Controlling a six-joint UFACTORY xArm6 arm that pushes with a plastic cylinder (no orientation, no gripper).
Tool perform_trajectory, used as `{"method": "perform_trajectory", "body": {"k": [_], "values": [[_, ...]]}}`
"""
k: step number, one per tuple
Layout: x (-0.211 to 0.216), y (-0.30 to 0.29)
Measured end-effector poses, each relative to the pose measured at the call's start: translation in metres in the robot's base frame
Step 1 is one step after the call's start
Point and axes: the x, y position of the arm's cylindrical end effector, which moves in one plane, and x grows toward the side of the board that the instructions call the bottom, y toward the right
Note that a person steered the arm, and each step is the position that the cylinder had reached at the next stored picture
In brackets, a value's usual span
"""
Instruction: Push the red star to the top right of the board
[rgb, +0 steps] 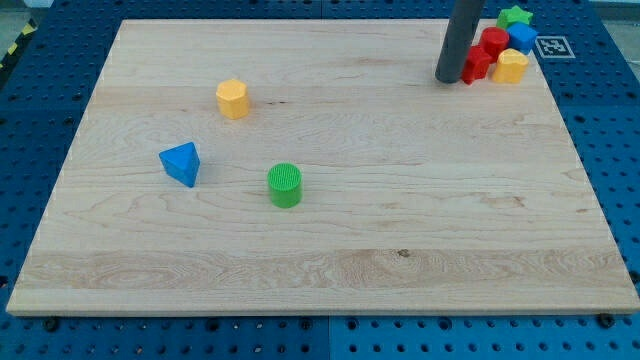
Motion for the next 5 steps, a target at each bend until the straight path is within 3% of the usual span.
{"method": "perform_trajectory", "body": {"k": [1,3,5], "values": [[-0.008,0.000],[0.028,0.023],[-0.003,0.027]]}}
